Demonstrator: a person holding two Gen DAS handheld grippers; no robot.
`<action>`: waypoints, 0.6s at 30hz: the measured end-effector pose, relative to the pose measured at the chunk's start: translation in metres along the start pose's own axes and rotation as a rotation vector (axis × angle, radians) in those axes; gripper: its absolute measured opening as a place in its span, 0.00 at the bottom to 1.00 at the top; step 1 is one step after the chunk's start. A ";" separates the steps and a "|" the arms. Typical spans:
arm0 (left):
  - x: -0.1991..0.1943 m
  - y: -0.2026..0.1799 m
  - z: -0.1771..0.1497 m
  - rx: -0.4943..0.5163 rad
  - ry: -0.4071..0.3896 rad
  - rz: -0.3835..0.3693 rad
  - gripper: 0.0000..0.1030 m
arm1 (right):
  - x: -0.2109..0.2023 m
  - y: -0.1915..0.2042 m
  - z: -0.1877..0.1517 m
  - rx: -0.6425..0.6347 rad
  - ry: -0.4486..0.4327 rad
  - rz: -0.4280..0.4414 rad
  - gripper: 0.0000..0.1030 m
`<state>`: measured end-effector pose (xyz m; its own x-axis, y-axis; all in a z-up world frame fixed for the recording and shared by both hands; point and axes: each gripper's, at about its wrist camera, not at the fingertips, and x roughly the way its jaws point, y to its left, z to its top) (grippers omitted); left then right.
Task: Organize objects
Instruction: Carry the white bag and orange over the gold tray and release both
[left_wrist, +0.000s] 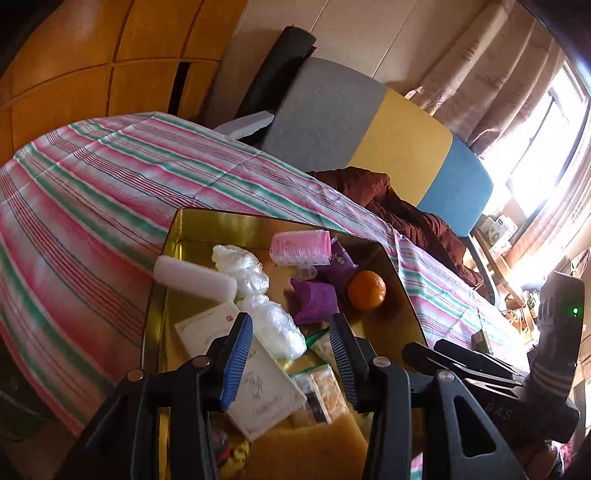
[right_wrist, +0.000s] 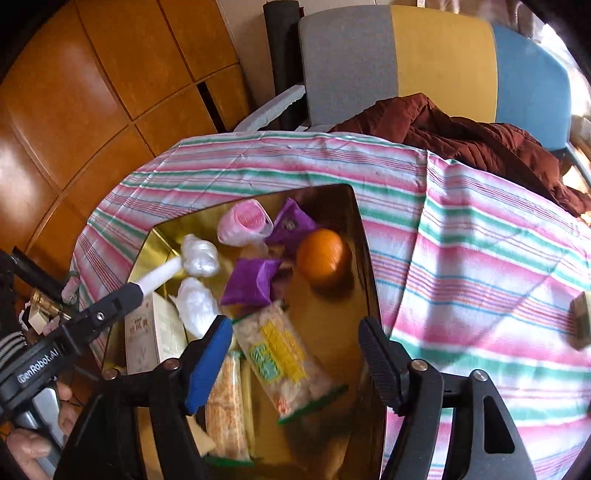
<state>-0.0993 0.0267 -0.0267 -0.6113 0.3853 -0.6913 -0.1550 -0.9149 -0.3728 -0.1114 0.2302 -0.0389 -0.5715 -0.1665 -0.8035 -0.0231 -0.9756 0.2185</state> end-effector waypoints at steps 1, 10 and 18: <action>-0.004 -0.001 -0.002 0.004 -0.004 0.001 0.42 | -0.002 0.000 -0.005 0.005 0.000 0.000 0.75; -0.031 -0.030 -0.026 0.111 -0.034 0.005 0.42 | -0.037 0.004 -0.033 0.033 -0.062 -0.048 0.90; -0.038 -0.035 -0.044 0.115 -0.018 0.028 0.42 | -0.069 0.005 -0.048 0.014 -0.140 -0.134 1.00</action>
<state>-0.0368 0.0493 -0.0149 -0.6299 0.3585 -0.6890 -0.2253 -0.9333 -0.2797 -0.0329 0.2300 -0.0092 -0.6710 -0.0127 -0.7413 -0.1172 -0.9855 0.1230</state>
